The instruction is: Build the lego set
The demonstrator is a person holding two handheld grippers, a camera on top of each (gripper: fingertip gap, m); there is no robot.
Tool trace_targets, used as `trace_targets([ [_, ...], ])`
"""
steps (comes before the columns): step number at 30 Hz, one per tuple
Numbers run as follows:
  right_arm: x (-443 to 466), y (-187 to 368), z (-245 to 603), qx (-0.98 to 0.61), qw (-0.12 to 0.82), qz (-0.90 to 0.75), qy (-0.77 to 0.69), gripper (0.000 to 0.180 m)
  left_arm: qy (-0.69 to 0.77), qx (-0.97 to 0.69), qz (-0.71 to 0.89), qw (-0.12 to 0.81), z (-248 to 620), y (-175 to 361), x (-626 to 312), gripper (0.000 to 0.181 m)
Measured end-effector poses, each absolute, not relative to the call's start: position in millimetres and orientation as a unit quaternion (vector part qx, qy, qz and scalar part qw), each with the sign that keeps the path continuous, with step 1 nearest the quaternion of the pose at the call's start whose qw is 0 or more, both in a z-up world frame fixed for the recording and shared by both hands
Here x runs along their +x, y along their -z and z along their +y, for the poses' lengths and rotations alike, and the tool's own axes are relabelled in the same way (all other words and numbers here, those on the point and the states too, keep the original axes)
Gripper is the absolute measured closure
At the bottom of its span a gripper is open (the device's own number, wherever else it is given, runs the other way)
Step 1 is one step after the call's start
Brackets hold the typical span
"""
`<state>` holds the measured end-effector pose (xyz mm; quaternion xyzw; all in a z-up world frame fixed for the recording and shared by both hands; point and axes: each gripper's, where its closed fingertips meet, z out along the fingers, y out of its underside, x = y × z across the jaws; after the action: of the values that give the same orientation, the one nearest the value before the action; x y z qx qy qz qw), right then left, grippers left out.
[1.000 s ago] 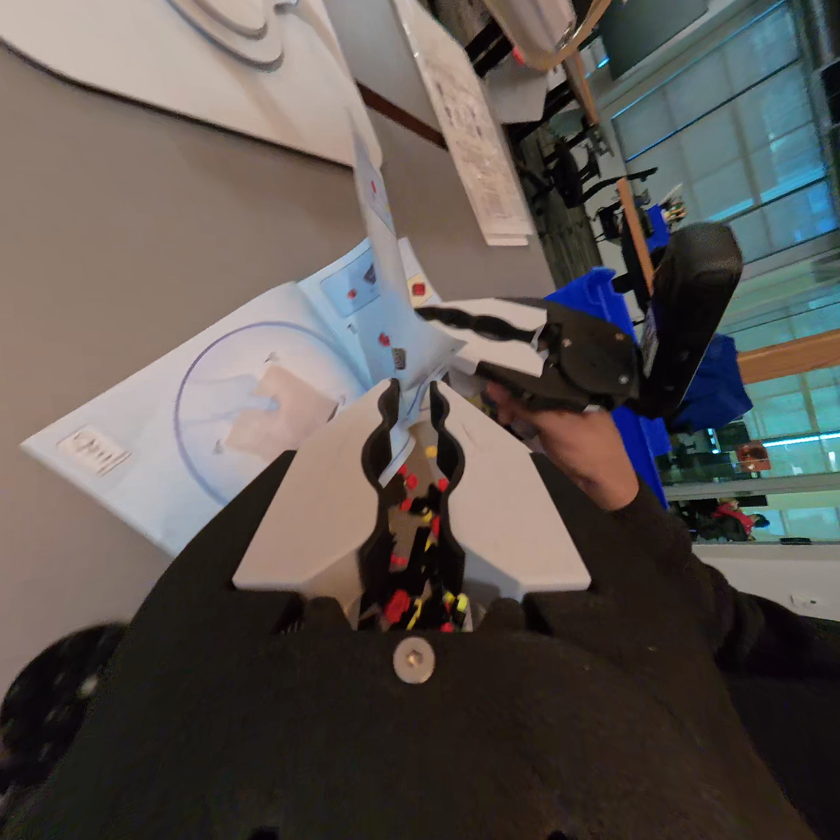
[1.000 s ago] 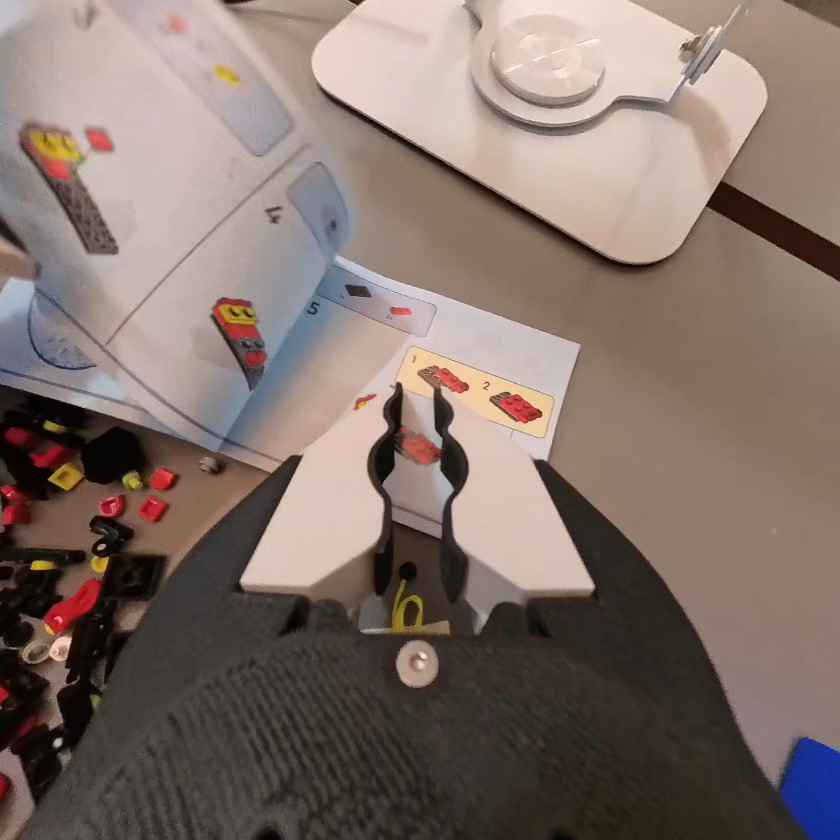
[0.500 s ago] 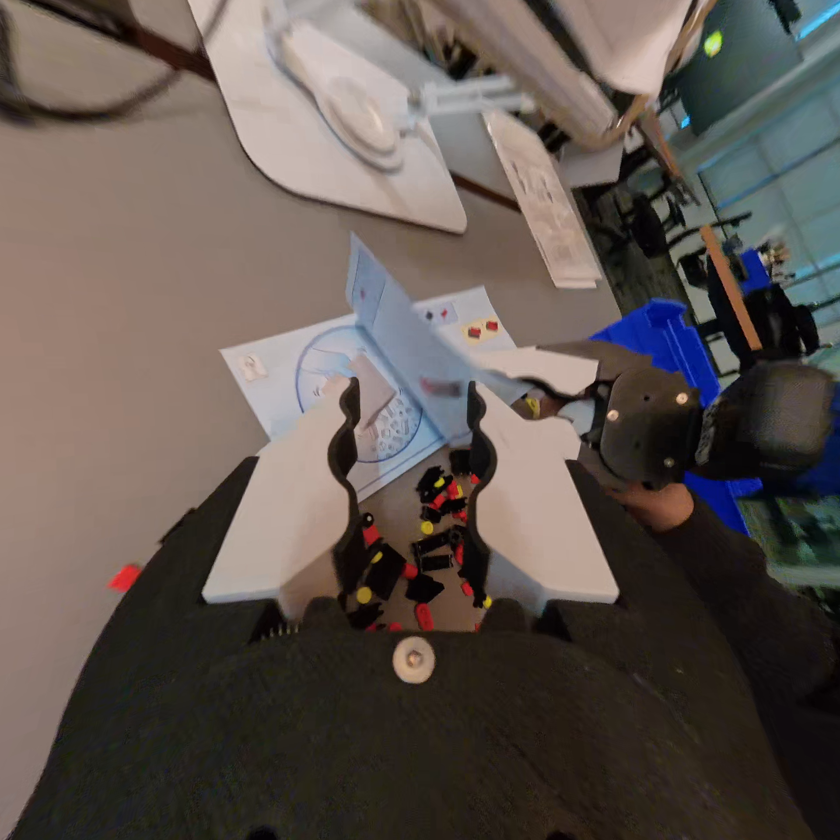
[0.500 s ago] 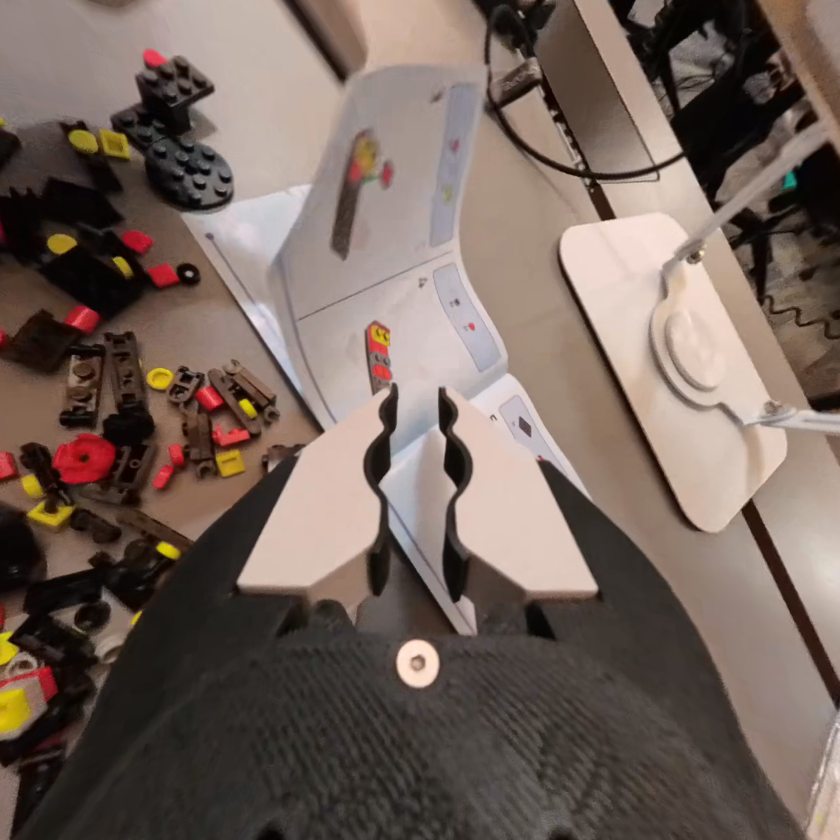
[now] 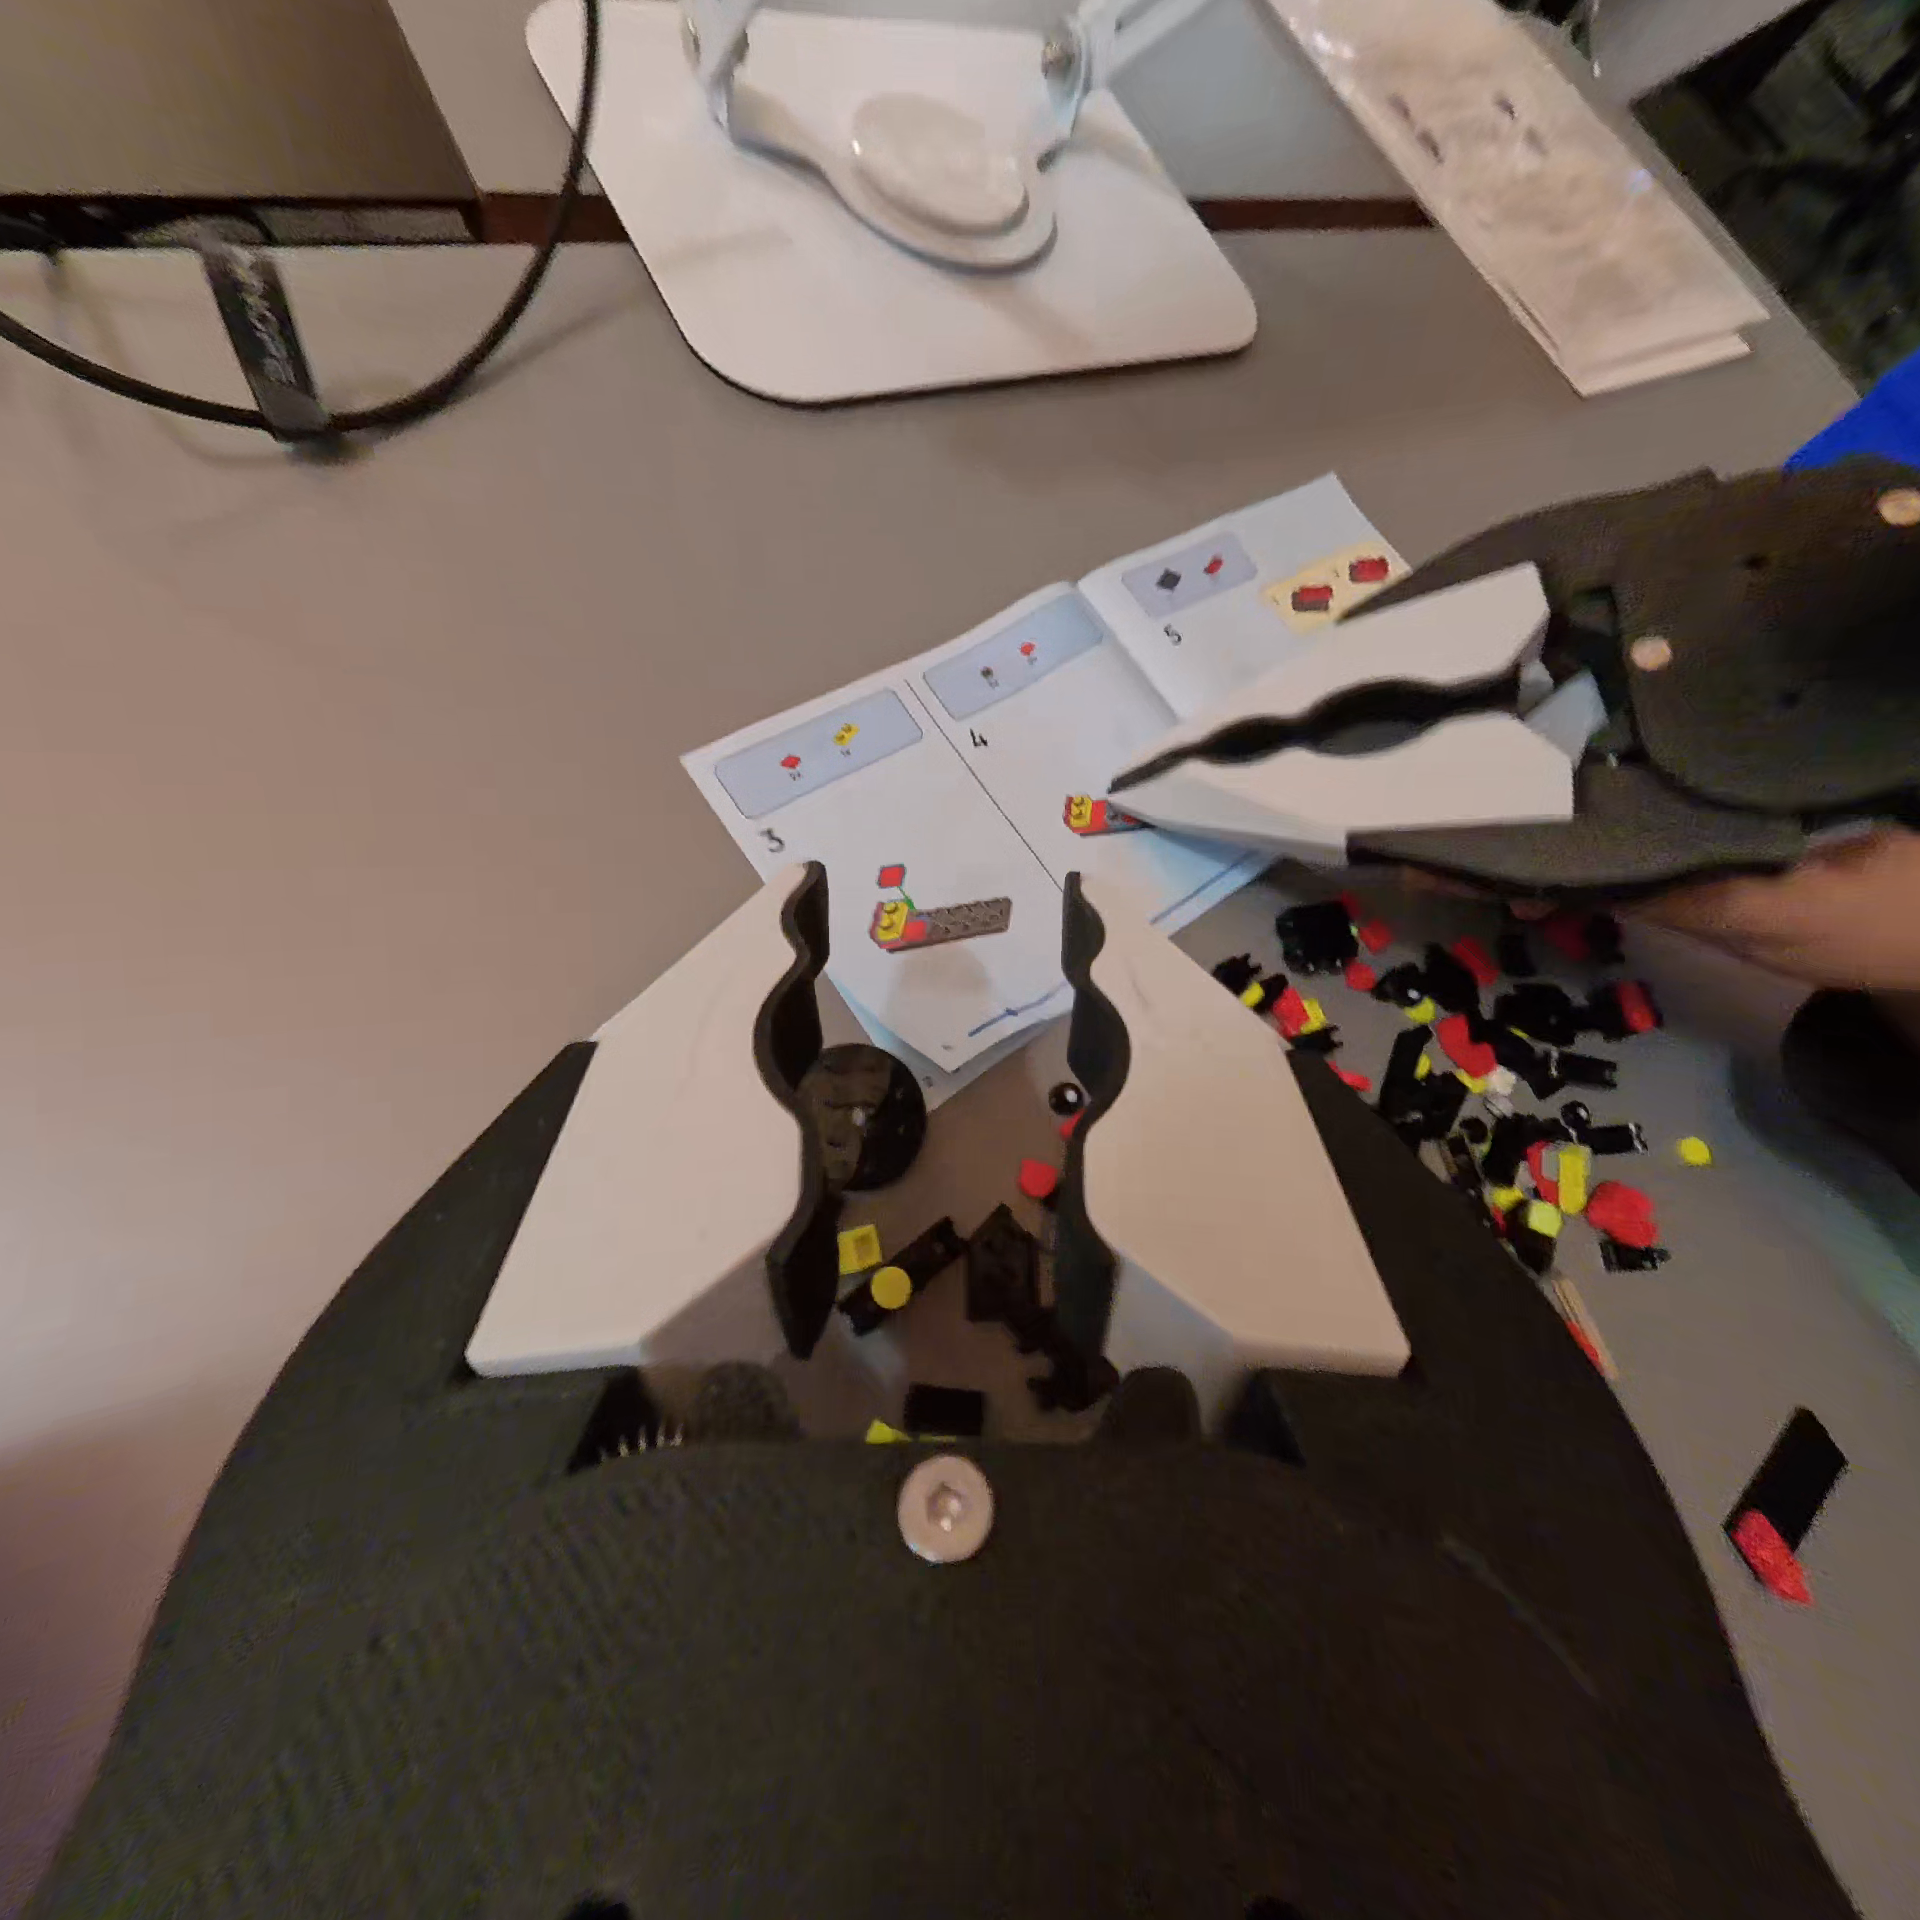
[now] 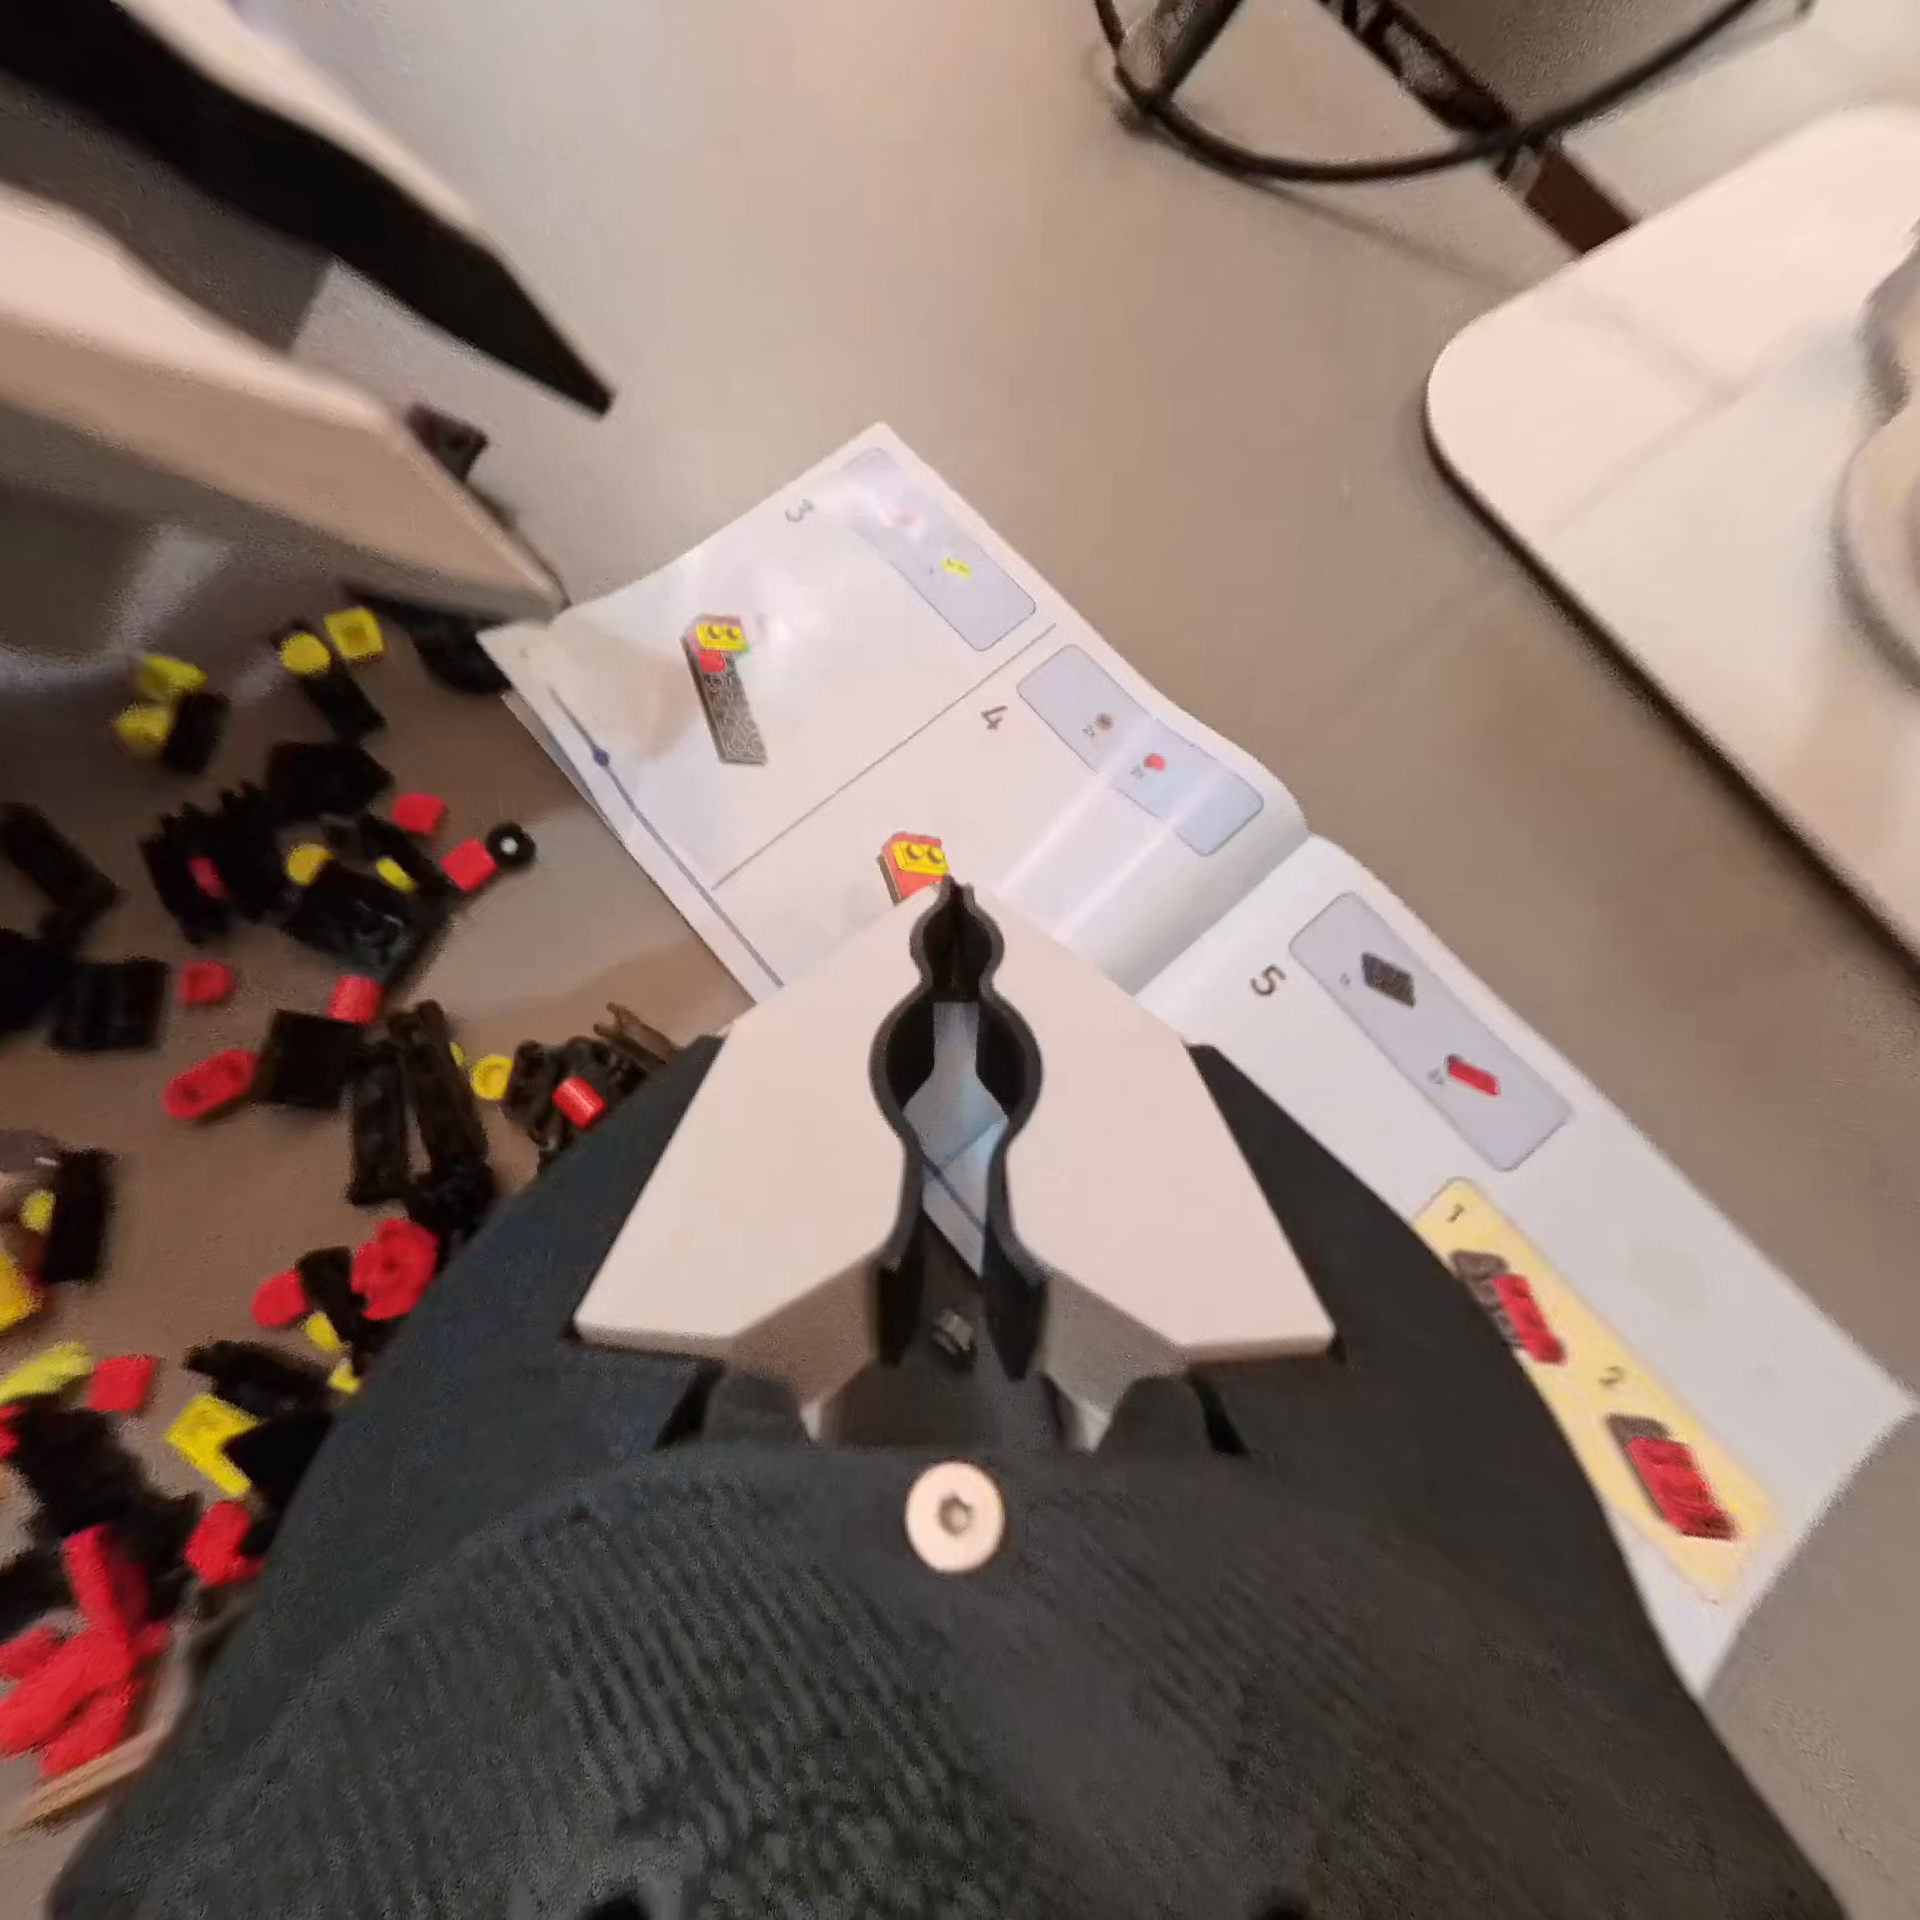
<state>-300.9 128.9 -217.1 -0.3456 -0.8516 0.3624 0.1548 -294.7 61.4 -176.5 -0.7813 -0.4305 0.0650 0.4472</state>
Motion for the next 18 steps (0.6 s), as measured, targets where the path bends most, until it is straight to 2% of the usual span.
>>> trace_targets([
  [1,-301.2,217.2,129.1,-0.364,0.131,-0.843,-0.373,0.18,-0.055,-0.784,-0.428,0.445,63.5,176.6,-291.0,0.136],
  [3,-302.3,217.1,129.5,-0.379,0.109,-0.835,-0.383,0.18,-0.054,-0.791,-0.42,0.441,64.5,175.9,-287.1,0.136],
  [8,-306.0,217.5,130.0,-0.365,0.127,-0.847,-0.365,0.18,-0.124,-0.83,-0.398,0.371,53.0,200.5,-292.3,0.136],
  [18,-305.9,217.8,130.0,-0.354,0.123,-0.855,-0.358,0.18,-0.157,-0.836,-0.414,0.326,37.0,218.2,-303.4,0.145],
])
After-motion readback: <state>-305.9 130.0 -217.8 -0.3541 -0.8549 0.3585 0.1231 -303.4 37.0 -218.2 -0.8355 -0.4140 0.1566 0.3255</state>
